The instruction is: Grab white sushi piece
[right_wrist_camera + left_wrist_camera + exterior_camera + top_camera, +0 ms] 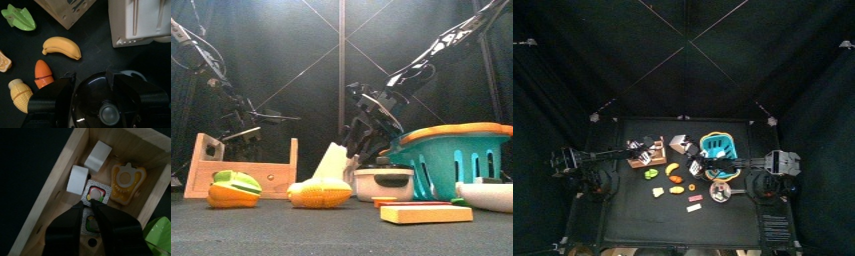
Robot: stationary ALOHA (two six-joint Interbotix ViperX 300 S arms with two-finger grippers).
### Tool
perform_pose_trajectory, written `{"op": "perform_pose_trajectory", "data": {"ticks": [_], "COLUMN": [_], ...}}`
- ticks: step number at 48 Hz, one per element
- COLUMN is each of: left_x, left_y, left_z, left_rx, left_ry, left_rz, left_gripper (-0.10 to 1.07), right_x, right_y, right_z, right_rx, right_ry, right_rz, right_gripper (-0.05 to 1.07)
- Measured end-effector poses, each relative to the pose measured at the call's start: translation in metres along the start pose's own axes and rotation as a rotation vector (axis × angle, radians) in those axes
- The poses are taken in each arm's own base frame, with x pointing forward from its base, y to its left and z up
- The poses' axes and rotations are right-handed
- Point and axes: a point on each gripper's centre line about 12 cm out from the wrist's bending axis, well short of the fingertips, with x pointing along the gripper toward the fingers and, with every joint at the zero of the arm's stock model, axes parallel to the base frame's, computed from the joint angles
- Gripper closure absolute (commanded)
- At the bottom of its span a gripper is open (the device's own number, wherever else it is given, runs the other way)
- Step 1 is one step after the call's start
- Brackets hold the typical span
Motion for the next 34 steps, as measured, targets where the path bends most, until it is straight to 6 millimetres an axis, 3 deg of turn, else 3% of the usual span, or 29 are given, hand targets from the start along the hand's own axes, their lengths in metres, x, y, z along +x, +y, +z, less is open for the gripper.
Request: {"op": "perform_pose_trajectory", "data": {"ticks": [34], "left_x": [0.0061], "left_y": [-0.0077], "left_z": [0.0075], "left_rx": [-0.090], "left_ry": [-0.048], "left_rz": [-0.072], "left_gripper": [0.07], "right_x": [0.0037], "right_y": [-0.0010], "right_z": [-0.0027], "right_rx": [0.001], "right_ry": [0.004], "right_rz": [0.009], "right_gripper": [0.16]}}
